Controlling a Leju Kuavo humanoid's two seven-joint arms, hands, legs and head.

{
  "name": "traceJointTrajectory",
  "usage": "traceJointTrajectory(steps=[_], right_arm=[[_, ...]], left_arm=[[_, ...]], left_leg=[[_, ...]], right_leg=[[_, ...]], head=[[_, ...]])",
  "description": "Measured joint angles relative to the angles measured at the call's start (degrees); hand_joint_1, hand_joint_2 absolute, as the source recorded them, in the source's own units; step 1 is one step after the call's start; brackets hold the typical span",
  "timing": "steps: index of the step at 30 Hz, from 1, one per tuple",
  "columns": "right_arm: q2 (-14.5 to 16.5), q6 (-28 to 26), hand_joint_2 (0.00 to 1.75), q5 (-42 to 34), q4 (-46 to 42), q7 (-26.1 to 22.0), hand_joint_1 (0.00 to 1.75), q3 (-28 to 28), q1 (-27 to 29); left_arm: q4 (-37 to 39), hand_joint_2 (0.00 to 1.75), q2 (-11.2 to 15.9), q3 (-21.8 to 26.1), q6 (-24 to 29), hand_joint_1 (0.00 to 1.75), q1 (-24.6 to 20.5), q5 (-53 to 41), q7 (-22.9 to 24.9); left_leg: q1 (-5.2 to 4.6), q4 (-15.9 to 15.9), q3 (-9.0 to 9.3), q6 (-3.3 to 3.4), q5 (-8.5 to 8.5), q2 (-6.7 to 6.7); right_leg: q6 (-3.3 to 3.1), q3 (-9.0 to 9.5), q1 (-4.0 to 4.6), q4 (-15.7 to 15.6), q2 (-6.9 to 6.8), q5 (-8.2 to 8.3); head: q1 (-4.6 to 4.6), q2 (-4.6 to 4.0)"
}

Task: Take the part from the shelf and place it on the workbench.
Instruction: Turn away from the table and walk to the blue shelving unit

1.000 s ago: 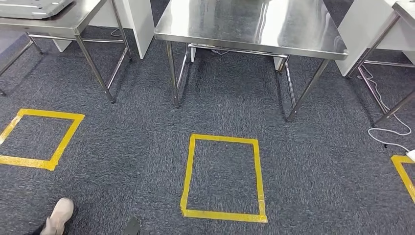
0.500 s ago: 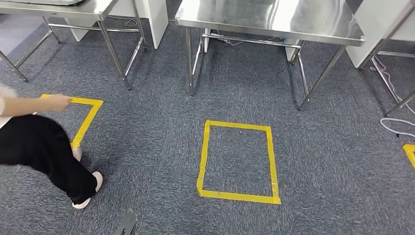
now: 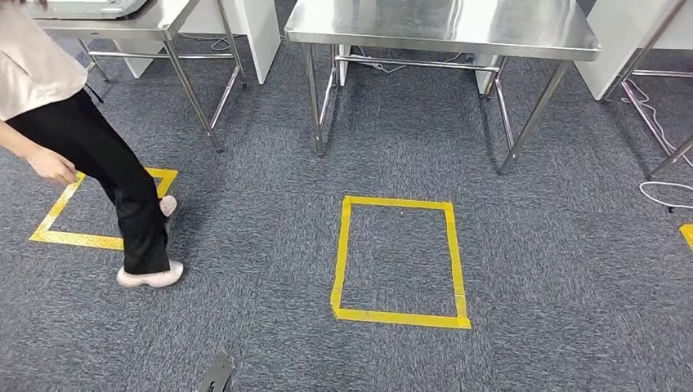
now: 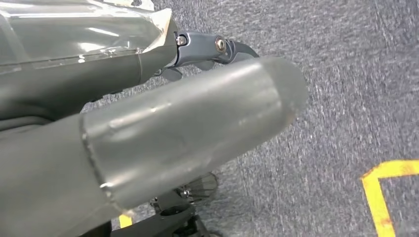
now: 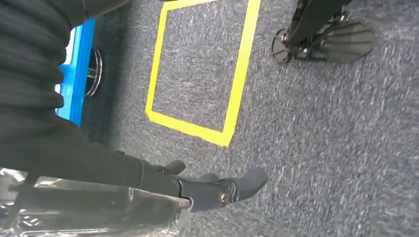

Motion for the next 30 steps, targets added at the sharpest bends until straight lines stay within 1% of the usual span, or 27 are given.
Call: traceJointTrajectory(steps=[2, 3, 4, 5, 6, 7, 8, 9, 10, 11, 13, 14, 15, 16, 17, 20, 21, 25, 30], right_arm=[[0.0, 0.0, 1.75, 0.0, 0.0, 0.0, 0.0, 0.0, 0.0], [0.0, 0.0, 1.75, 0.0, 0.0, 0.0, 0.0, 0.0, 0.1], [0.0, 0.1, 1.75, 0.0, 0.0, 0.0, 0.0, 0.0, 0.1], [0.0, 0.1, 1.75, 0.0, 0.0, 0.0, 0.0, 0.0, 0.2], [0.0, 0.1, 1.75, 0.1, 0.0, 0.0, 0.0, 0.0, 0.2], [0.0, 0.1, 1.75, 0.1, 0.0, 0.0, 0.0, 0.0, 0.3], [0.1, 0.2, 1.75, 0.1, 0.0, 0.0, 0.0, 0.0, 0.3], [0.1, 0.2, 1.75, 0.1, 0.0, 0.0, 0.0, 0.0, 0.3], [0.1, 0.3, 1.75, 0.1, 0.0, 0.0, 0.0, 0.0, 0.3], [0.1, 0.3, 1.75, 0.1, 0.0, 0.0, 0.0, 0.0, 0.2], [0.1, 0.3, 1.75, 0.0, 0.0, 0.0, 0.0, 0.0, 0.2], [0.0, 0.4, 1.75, 0.0, 0.0, 0.0, 0.0, 0.0, 0.2], [0.0, 0.4, 1.75, 0.0, 0.0, 0.0, 0.0, 0.0, 0.2], [0.0, 0.4, 1.75, 0.0, 0.0, 0.1, 0.0, 0.0, 0.2], [0.0, 0.4, 1.75, -0.1, 0.0, 0.1, 0.0, 0.0, 0.2], [0.0, 0.4, 1.75, -0.2, 0.0, 0.2, 0.0, 0.0, 0.3], [0.0, 0.4, 1.75, -0.2, 0.0, 0.3, 0.0, 0.0, 0.3], [0.0, 0.4, 0.0, -0.3, 0.0, 0.4, 0.0, 0.0, 0.3], [0.0, 0.4, 0.0, -0.2, 0.0, 0.3, 0.0, 0.0, 0.3]], left_arm=[[0.0, 0.0, 0.1, 0.0, 0.0, 0.0, 0.1, 0.0, 0.0], [0.0, 0.0, 0.1, 0.0, 0.0, 0.0, 0.1, 0.0, 0.0], [0.0, 0.0, 0.1, 0.0, 0.0, 0.0, 0.2, 0.0, 0.0], [0.0, 0.0, 0.1, 0.0, 0.0, 0.0, 0.3, 0.0, 0.0], [0.0, 0.0, 0.1, 0.0, 0.0, 0.0, 0.3, 0.0, 0.0], [0.0, 0.0, 0.1, 0.0, 0.1, 0.0, 0.2, 0.0, 0.0], [0.0, 0.0, 0.2, 0.0, 0.1, 0.0, 0.2, 0.0, 0.0], [0.0, 0.0, 0.2, 0.0, 0.1, 0.0, 0.2, 0.0, 0.0], [0.0, 0.0, 0.2, 0.0, 0.2, 0.0, 0.1, 0.0, -0.1], [0.0, 0.0, 0.2, 0.0, 0.2, 0.0, 0.1, 0.0, -0.1], [0.0, 0.87, 0.2, 0.0, 0.2, 0.0, 0.2, 0.0, -0.1], [0.0, 1.31, 0.2, 0.0, 0.2, 0.0, 0.2, 0.0, -0.1], [0.0, 1.75, 0.2, 0.0, 0.1, 0.0, 0.2, -0.1, -0.1], [0.0, 1.75, 0.2, 0.0, 0.1, 0.0, 0.2, -0.1, -0.1], [0.0, 1.31, 0.1, 0.0, 0.1, 0.0, 0.2, -0.2, -0.1], [0.0, 0.0, 0.1, 0.0, 0.1, 0.0, 0.2, -0.3, 0.2], [0.0, 0.0, 0.1, 0.0, 0.2, 0.0, 0.2, -0.4, 0.3], [0.0, 0.0, 0.0, 0.0, 0.4, 0.0, 0.2, -0.6, 0.6], [0.0, 0.0, 0.0, 0.0, 0.6, 0.0, 0.2, -0.7, 0.8]], left_leg=[[-0.02, 8.0, -3.39, -0.04, -4.39, -0.14], [-0.03, 11.3, -4.66, -0.08, -5.6, -0.19], [-0.03, 12.5, -4.99, -0.04, -5.62, -0.21], [-0.04, 11.4, -4.05, 0.1, -4.51, -0.21], [-0.05, 8.3, -2.07, 0.34, -2.79, -0.2], [-0.12, 4.0, 0.55, 0.75, -1.15, -0.2], [-0.24, 0.1, 2.91, 1.14, 0.05, -0.13], [-0.43, -2.5, 4.42, 1.48, 0.66, -0.06], [-0.59, -4.1, 5.15, 1.66, 0.8, 0.0], [-0.72, -4.5, 5.1, 1.53, 0.87, 0.06], [-1.02, -4.8, 4.79, 1.41, 0.93, 0.04], [-1.24, -4.8, 4.64, 1.51, 1.03, 0.04], [-1.48, -4.8, 4.5, 1.79, 1.14, 0.05], [-1.67, -4.8, 4.35, 2.03, 1.32, 0.06], [-1.8, -4.8, 4.21, 2.2, 1.46, 0.07], [-2.04, -4.7, 4.0, 2.42, 1.66, 0.07], [-2.1, -4.7, 3.99, 2.45, 1.68, 0.07], [-2.24, -4.7, 3.98, 2.48, 1.68, 0.07], [-2.24, -4.7, 3.94, 2.49, 1.67, 0.07]], right_leg=[[-1.24, -0.73, 0.68, 0.0, -0.16, 0.48], [-1.49, -1.09, 0.99, 0.0, -0.2, 0.7], [-1.63, -1.38, 1.25, 0.1, -0.2, 0.92], [-1.64, -1.59, 1.44, 0.1, -0.19, 1.1], [-1.58, -1.71, 1.58, 0.1, -0.17, 1.26], [-1.48, -1.78, 1.68, 0.2, -0.15, 1.38], [-1.26, -1.87, 1.86, 0.3, -0.14, 1.52], [-1.02, -1.94, 2.0, 0.3, -0.16, 1.67], [-0.84, -2.12, 2.18, 0.5, -0.19, 1.7], [-0.78, -2.39, 2.43, 0.6, -0.23, 1.71], [-0.73, -2.94, 2.64, 0.7, -0.31, 1.74], [-0.54, -3.05, 2.65, 0.6, -0.32, 1.95], [-0.23, -3.1, 2.57, 0.6, -0.31, 2.18], [0.04, -3.1, 2.49, 0.6, -0.29, 2.42], [0.25, -3.13, 2.4, 0.6, -0.27, 2.61], [0.39, -3.3, 2.21, 0.6, -0.26, 2.81], [0.41, -3.31, 2.15, 0.6, -0.26, 2.83], [0.43, -3.35, 2.02, 0.6, -0.26, 2.84], [0.43, -3.43, 1.99, 0.6, -0.26, 2.84]], head=[[-0.1, 0.0], [-0.1, 0.0], [-0.1, 0.01], [-0.12, 0.01], [-0.13, 0.0], [-0.13, 0.0], [-0.1, 0.0], [-0.08, 0.0], [-0.1, 0.0], [-0.02, 0.01], [0.07, 0.0], [0.16, 0.0], [0.15, 0.0], [0.14, 0.0], [0.14, 0.0], [0.15, 0.01], [0.15, 0.01], [0.14, -0.01], [0.14, 0.0]])
